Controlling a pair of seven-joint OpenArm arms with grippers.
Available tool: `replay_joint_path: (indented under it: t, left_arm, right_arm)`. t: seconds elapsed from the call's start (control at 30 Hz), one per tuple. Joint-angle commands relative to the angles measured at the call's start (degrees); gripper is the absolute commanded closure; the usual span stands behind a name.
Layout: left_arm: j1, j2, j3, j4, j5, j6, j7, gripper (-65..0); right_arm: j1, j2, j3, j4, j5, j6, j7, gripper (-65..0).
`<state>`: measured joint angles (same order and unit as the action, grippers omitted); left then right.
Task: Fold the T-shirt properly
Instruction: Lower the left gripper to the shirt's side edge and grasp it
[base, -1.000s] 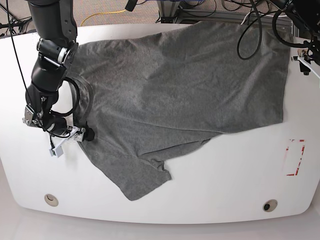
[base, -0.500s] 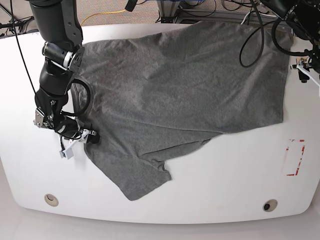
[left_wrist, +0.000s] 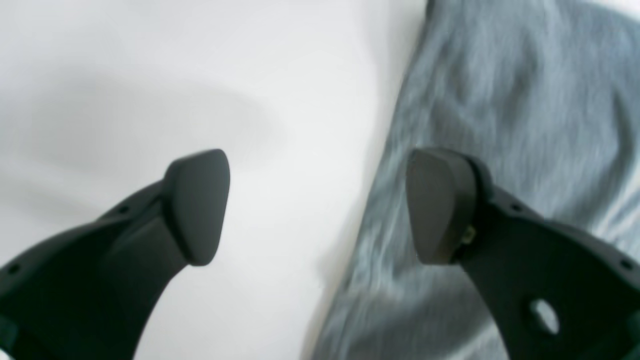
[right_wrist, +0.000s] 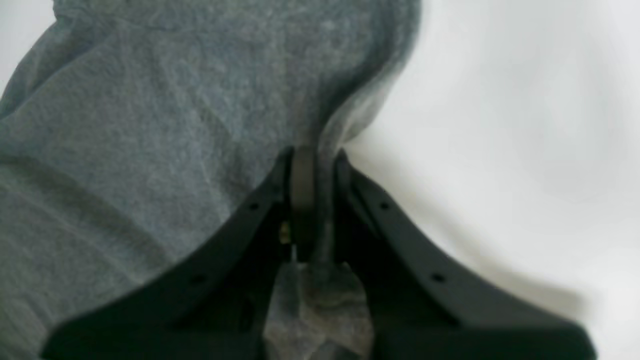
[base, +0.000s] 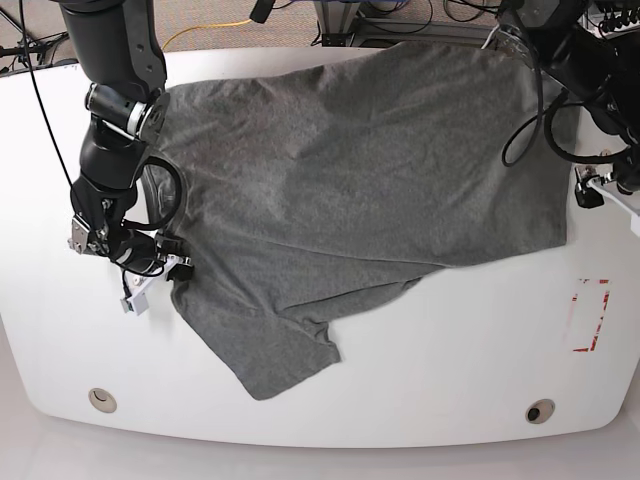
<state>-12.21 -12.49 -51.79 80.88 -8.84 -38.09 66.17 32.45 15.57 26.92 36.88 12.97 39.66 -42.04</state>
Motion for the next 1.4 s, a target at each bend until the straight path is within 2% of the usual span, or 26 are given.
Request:
replay_joint_path:
  t: [0.0,0.07,0.27,0.5,0.63,0.7,0.77,0.9,0.93,1.1,1.2,1.27,1.37]
  left_arm:
    - [-1.55,-1.00,3.39,-2.16,-1.14,-0.38,-3.27,-51.9]
    - [-1.64,-1.62,6.21,-3.39,-1.22,-0.20,-5.20,-51.9]
    - [-3.66,-1.44,8.93,-8.93,-1.31,-0.20,-9.16,-51.8]
    - [-5.33,-1.53,9.28,-18.16,-1.31,-0.20,-10.66,-51.8]
    - [-6.30,-1.53,10.78,-18.86,-1.31,-0.46,-11.71,-51.7]
    - [-6.30,-1.44,11.57,-18.77,-1.40,-0.55,-10.48,-51.1]
    - [-6.30,-1.35,12.01,-18.77,-1.40,-0.55,-9.60,-46.0]
    - [-6.39,-0.21,12.10,-18.86,-1.40,-0.55,-9.34,-25.3]
    - [-6.39,-0.04,12.19,-18.86,-1.40,-0.55,-9.25,-21.8]
    - [-5.77,-0.12,12.19,-19.12,-1.14,-0.46,-9.25,-18.9]
    - [-5.07,0.14,12.27,-18.60,-1.14,-0.11,-9.25,-9.7]
    - [-4.72,0.14,12.27,-17.10,-1.14,-0.11,-9.25,-0.6]
    - [-4.63,0.14,12.27,-14.46,-1.14,-0.02,-9.25,0.0]
  right_arm:
    - [1.53,0.73,-0.06,0.79,0.52,0.34,0.59,-4.0]
    - [1.18,0.82,-0.06,0.79,0.52,0.34,0.15,-4.0]
    - [0.83,0.73,-0.06,0.96,0.87,0.34,-0.02,-4.0]
    - [0.48,0.91,0.03,0.96,0.96,0.34,-0.11,-3.8]
    - [0.48,0.91,0.03,0.96,0.96,0.34,-0.11,-3.6]
    - [0.48,0.91,0.03,0.96,0.96,0.34,-0.20,-3.6]
    - [0.48,1.00,0.03,0.96,0.96,0.34,-0.82,-3.6]
    - [0.83,1.00,0.03,0.96,0.96,0.34,-2.31,-3.5]
    - [0.83,1.09,0.03,1.14,0.96,0.34,-2.84,-3.5]
    - [0.39,0.73,0.03,6.50,0.96,0.34,-5.21,-3.5]
    - [0.39,0.65,0.03,8.61,0.96,0.34,-7.06,-0.5]
    - [0.39,0.65,0.03,10.28,0.96,0.34,-8.82,0.0]
    - [0.30,0.65,0.03,12.57,0.96,0.34,-9.69,0.0]
